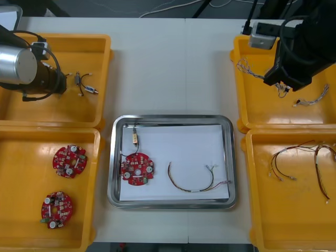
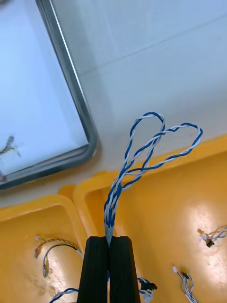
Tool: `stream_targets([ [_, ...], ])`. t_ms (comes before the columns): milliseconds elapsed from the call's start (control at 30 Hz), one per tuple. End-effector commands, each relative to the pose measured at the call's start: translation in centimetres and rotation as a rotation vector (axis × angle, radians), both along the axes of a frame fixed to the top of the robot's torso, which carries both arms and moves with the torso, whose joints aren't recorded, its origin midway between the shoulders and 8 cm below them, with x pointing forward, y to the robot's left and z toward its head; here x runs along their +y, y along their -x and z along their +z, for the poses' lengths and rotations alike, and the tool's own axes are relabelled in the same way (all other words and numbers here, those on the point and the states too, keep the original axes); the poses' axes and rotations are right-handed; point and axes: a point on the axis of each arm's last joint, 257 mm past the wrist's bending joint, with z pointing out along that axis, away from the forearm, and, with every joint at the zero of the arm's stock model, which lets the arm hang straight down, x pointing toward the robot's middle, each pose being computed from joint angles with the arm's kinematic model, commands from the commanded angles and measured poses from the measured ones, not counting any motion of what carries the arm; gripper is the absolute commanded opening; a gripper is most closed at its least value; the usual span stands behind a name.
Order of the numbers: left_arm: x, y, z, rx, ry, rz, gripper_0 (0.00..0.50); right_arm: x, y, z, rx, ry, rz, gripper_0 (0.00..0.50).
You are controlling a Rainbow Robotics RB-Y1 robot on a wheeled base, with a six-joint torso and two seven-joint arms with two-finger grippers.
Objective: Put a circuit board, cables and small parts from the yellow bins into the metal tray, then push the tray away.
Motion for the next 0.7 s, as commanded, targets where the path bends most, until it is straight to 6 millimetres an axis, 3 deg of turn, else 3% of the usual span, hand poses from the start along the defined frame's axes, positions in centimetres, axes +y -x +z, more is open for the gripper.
stream_targets([
  [33, -2.6, -2.2, 2.3, -0.043, -0.079, -0.13, 0.479, 2.5, 2.0, 0.0, -0.036, -0.067, -0.025, 0.0],
  [233, -3.2, -2.7, 2.4, -0.05, -0.068, -0.133, 0.478, 5.6, 3.7, -2.3, -0.064, -0.063, 0.02, 0.0],
  [400, -3.9, -2.8, 2.4, -0.049, -0.075, -0.148, 0.444, 7.5, 3.9, -4.4, -0.089, -0.053, 0.061, 0.0],
  [700, -4.3, -2.8, 1.9, -0.044, -0.093, -0.162, 0.44, 10.4, 3.9, -8.3, -0.117, -0.013, 0.139, 0.0],
])
